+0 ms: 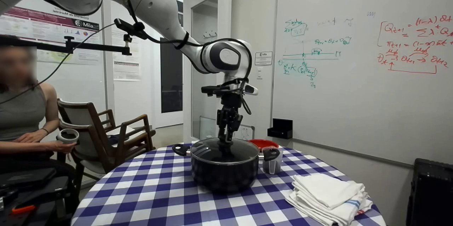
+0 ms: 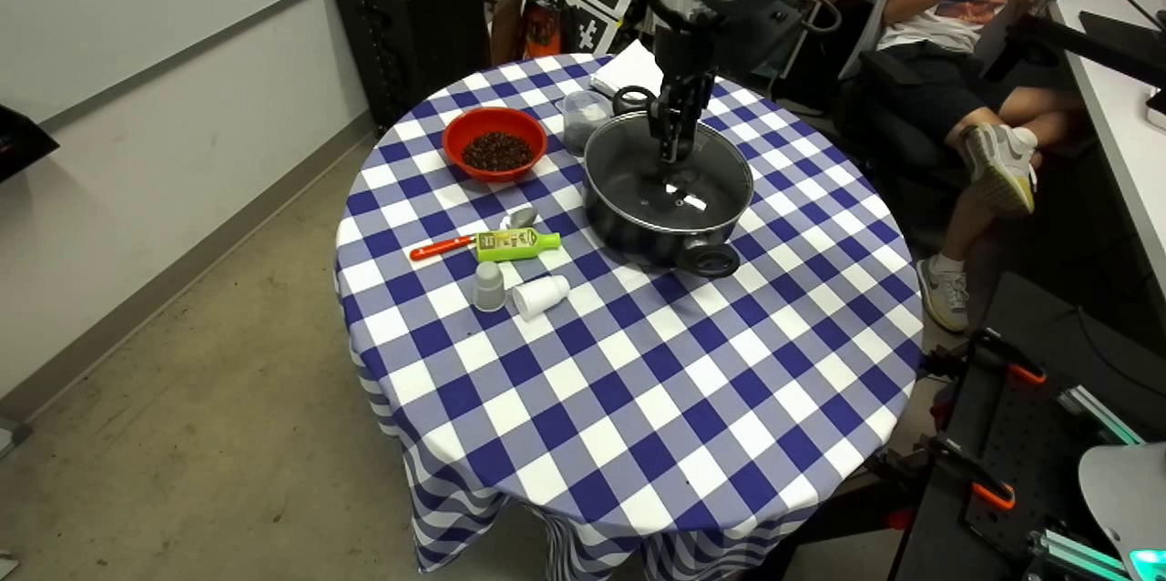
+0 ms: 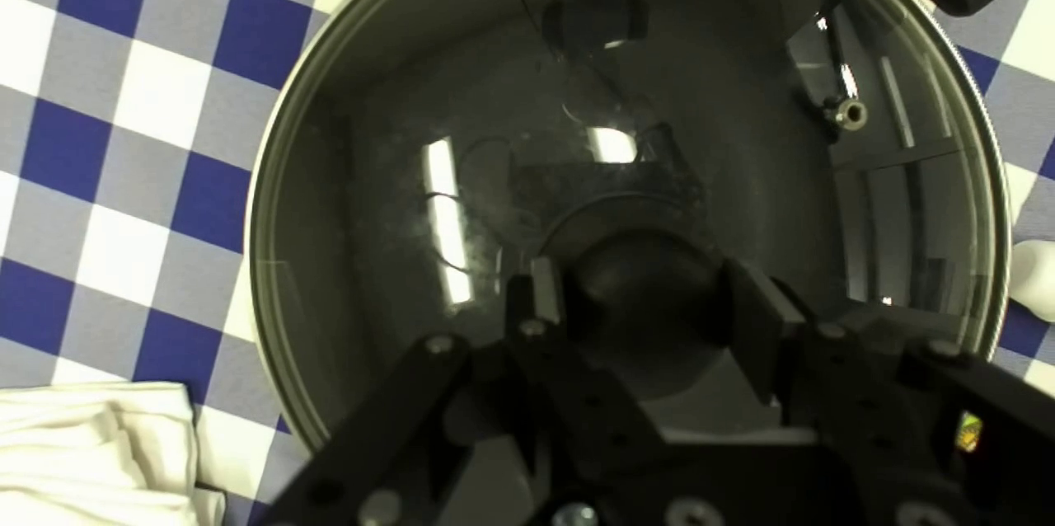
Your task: Remove the glass lid from the black pot
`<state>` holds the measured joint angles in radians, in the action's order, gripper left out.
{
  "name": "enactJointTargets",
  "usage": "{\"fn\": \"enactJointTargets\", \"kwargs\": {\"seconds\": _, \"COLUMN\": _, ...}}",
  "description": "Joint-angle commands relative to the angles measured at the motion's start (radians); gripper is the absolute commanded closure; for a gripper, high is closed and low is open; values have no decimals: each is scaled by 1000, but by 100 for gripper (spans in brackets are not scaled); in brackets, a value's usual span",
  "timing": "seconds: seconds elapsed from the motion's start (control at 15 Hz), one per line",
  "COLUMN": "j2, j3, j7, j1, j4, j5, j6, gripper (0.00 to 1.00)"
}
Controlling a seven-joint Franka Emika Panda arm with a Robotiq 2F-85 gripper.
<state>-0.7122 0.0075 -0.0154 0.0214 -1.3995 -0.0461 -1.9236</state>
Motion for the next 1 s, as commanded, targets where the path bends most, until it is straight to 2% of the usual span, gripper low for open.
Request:
{"fn": "enactJointTargets", "kwargs": {"seconds": 0.0, "j2": 53, "j3": 35, "j7": 107, "j1": -44, "j4": 0, "j5": 57, "j6": 18, "gripper": 75}}
{"fn": "enactJointTargets", "kwargs": {"seconds": 0.27, "j2": 177, "j3": 81, "j7": 294, "j1": -127, "j4": -60, "j5": 164, "j6": -31, "gripper": 75}}
{"fn": "enactJointTargets", "kwargs": {"seconds": 0.47, "j2": 295, "j3": 68, "j7": 384, "j1": -170, "j4": -120, "j5": 191, "j6": -79, "gripper": 75}}
{"fn": "enactJointTargets", "kwargs": {"seconds": 0.67, "j2": 405, "j3": 19, "j7": 380, "j1": -199, "j4": -197, "j5": 172, "j6": -125, "gripper": 75}}
{"fn": "enactJointTargets", "kwargs": {"seconds": 0.93, "j2": 514, "j3": -71, "j7": 312, "j1": -216, "j4": -349, "j5": 113, "j6": -176, "gripper": 75}}
